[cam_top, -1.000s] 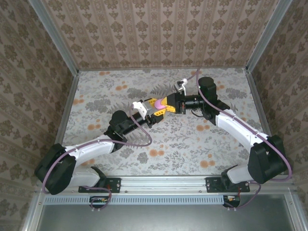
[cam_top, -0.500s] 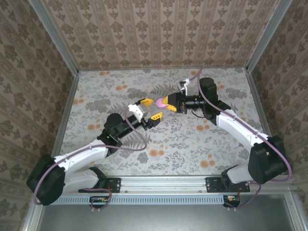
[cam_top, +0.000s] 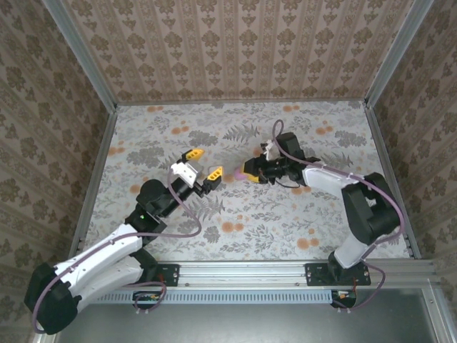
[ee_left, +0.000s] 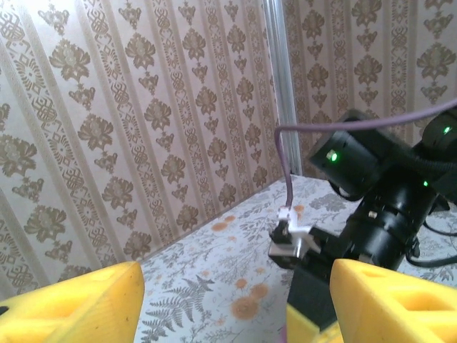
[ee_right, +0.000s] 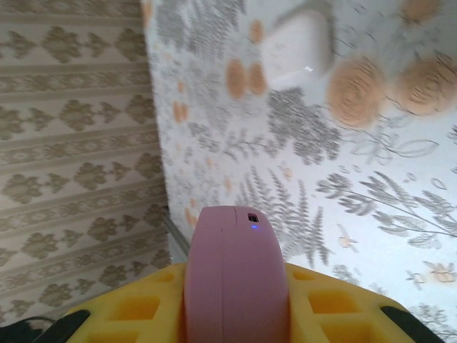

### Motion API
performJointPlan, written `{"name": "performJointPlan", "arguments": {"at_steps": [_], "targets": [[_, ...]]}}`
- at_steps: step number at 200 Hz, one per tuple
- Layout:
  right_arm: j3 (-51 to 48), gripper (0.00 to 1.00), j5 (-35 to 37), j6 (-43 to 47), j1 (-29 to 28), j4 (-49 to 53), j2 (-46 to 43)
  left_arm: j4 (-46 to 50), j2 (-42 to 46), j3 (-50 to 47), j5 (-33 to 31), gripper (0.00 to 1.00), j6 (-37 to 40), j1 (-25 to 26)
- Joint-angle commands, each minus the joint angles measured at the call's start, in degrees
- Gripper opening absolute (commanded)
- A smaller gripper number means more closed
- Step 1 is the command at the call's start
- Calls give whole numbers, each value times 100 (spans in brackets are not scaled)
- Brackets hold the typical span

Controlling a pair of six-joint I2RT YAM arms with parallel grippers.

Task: Insert the wireless bluetooth earbuds into the charging case

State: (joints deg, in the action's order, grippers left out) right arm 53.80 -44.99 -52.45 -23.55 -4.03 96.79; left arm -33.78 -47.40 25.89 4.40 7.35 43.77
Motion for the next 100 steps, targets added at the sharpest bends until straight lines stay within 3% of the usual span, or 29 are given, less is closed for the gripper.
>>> {"name": "performJointPlan", "arguments": {"at_steps": [1,56,100], "targets": [[91,30,232,166,-164,-154,558,136,25,-26,-52,71,11,-62],[677,29,444,161,-343,-303,1621,422,190,26,-67,71,1,-75],[1171,30,929,702,-457,452,1816,497,301,-21,-153,71,29,-99]]}}
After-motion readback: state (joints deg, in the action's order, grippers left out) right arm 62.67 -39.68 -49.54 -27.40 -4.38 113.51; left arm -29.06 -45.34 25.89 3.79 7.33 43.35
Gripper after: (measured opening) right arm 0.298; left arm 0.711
